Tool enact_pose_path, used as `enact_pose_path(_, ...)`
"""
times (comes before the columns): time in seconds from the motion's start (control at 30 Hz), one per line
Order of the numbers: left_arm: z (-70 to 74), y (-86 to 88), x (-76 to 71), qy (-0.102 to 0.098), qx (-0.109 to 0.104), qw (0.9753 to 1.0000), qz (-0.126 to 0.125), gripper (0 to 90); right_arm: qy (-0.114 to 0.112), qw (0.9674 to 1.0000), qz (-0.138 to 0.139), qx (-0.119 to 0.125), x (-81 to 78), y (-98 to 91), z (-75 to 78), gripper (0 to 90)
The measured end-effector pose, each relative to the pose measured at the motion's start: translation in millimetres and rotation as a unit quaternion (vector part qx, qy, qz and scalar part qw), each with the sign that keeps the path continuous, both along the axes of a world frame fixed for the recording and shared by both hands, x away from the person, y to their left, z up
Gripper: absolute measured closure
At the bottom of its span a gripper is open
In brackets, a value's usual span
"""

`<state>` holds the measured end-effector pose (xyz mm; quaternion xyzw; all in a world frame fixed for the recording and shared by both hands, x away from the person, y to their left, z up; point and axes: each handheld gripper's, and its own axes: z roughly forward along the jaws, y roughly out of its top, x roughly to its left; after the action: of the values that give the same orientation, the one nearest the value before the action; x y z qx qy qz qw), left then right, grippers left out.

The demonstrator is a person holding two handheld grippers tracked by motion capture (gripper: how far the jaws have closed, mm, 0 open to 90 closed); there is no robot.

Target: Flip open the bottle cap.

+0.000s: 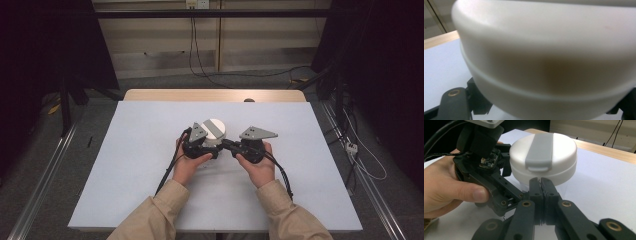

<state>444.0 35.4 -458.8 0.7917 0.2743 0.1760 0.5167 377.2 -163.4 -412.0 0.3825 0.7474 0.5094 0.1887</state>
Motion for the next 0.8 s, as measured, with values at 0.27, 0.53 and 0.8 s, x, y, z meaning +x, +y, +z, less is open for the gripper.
enact_pose_path(0.27,-0.2,0.2,0.0,0.002,-0.002,1.0,0.0,18.9,-0.005,1.0,0.001,-0.002,-0.2,1.4,4.3,88.3)
enact_pose_path(0.53,-0.3,0.4,0.0,0.004,-0.003,1.0,0.001,18.9,-0.007,0.9999,0.003,-0.006,-0.1,2.6,7.1,88.4)
enact_pose_path(0.8,-0.6,0.4,0.3,0.005,-0.004,1.0,0.001,18.9,-0.017,0.9998,0.004,-0.005,2.5,4.5,16.9,88.3)
